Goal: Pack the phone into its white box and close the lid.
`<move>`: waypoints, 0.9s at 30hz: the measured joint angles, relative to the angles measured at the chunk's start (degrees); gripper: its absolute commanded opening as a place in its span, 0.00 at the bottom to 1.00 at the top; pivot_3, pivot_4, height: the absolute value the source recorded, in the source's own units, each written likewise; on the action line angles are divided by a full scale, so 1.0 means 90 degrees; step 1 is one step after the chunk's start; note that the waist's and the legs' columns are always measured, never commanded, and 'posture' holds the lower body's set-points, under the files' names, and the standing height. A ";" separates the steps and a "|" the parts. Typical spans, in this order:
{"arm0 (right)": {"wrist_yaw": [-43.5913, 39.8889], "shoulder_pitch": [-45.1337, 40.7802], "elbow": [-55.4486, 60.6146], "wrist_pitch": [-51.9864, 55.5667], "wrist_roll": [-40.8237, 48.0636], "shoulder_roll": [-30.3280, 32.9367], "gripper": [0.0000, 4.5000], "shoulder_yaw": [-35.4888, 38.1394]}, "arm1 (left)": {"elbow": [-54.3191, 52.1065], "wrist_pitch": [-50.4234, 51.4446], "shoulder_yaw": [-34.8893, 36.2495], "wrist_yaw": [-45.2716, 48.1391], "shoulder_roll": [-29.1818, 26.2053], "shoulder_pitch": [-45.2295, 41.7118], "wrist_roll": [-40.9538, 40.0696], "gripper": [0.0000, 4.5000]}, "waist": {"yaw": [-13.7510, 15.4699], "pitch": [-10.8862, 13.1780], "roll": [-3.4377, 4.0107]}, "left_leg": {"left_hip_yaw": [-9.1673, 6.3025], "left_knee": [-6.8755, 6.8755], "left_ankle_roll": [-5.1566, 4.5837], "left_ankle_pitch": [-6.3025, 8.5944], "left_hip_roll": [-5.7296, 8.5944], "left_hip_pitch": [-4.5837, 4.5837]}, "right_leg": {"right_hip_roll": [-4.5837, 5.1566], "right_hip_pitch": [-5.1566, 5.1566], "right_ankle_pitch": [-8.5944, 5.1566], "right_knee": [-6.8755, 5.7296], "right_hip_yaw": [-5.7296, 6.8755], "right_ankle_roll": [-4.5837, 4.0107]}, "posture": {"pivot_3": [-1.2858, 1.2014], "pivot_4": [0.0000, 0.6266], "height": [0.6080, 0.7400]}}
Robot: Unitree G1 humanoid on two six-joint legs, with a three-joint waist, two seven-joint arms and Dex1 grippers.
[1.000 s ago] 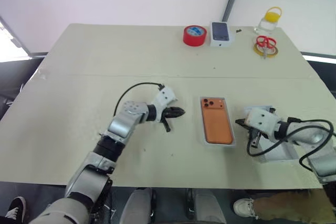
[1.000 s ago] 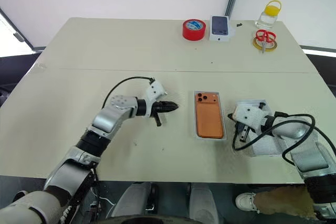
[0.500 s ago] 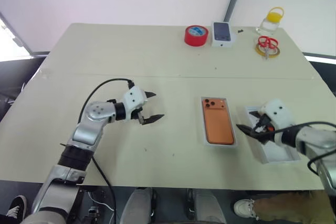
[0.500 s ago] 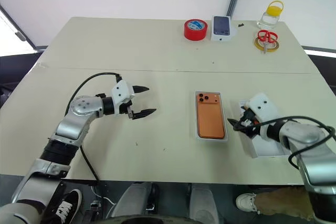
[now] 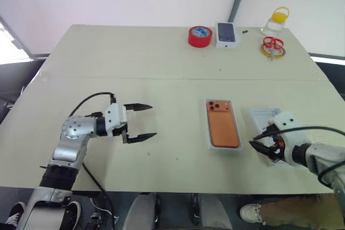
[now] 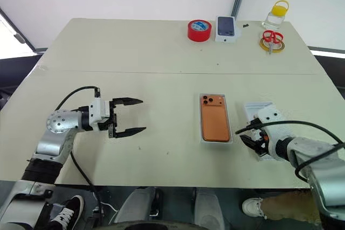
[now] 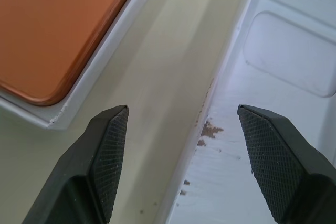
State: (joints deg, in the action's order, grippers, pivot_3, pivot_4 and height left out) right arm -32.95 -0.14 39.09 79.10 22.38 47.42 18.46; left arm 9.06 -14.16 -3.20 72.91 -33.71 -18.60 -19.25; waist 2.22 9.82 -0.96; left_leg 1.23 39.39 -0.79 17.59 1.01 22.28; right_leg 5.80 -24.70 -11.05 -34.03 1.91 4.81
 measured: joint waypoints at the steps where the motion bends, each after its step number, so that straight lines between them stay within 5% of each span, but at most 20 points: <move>1: -0.0022 -0.0169 -0.0005 0.0277 0.0101 0.0004 0.77 0.0000 | 0.0003 -0.0054 -0.0005 0.0030 0.0001 0.0000 0.0002 0.99 | 0.0001 0.0000 0.0000 | 0.0000 0.0000 0.0000 0.0000 0.0000 0.0001 | 0.0000 0.0000 0.0000 0.0000 0.0000 0.0000 | 0.52 0.24 1.00; 6: -0.0073 -0.0753 -0.0339 0.1367 0.0511 0.0191 0.77 -0.0062 | -0.0082 -0.0094 -0.0029 -0.0059 0.0081 0.0050 0.0007 0.99 | 0.0000 0.0000 0.0000 | 0.0001 0.0000 -0.0001 0.0000 0.0002 0.0002 | 0.0001 0.0000 0.0000 0.0001 -0.0001 0.0001 | 0.52 0.24 1.00; 13: 0.0086 -0.0861 -0.0687 0.1448 0.0877 0.0377 0.77 -0.0393 | -0.0584 0.0059 -0.0069 -0.0450 0.0226 0.0373 0.0111 0.99 | -0.0019 0.0000 0.0000 | 0.0002 0.0000 -0.0001 0.0000 -0.0004 0.0001 | -0.0005 -0.0001 0.0001 0.0000 -0.0001 0.0002 | 0.52 0.24 1.00; 21: 0.0478 -0.1082 -0.1083 0.1386 0.0690 0.0314 0.01 -0.0552 | -0.0906 0.0280 -0.0069 -0.0810 0.0237 0.0686 0.0212 1.00 | -0.0023 -0.0009 -0.0014 | 0.0002 0.0000 -0.0001 0.0001 -0.0017 0.0000 | -0.0020 0.0000 0.0000 0.0002 -0.0002 0.0001 | 0.52 0.24 1.00; 27: 0.0732 -0.0986 -0.1182 0.1268 0.0558 -0.0139 0.01 -0.0371 | -0.1037 0.0431 -0.0069 -0.0969 0.0215 0.0777 0.0262 1.00 | -0.0023 -0.0052 -0.0085 | 0.0003 0.0000 0.0000 0.0001 -0.0028 -0.0014 | -0.0025 0.0013 0.0000 0.0006 -0.0001 0.0001 | 0.52 0.24 1.00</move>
State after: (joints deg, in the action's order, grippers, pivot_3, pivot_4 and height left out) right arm -26.36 -9.02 28.46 90.51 27.40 46.17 15.13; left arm -0.27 -10.28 -3.82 64.20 -31.78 -11.61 -16.90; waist 2.01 9.35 -1.72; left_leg 1.26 39.39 -0.79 17.60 0.75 22.15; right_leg 5.57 -24.58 -11.05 -33.97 1.90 4.82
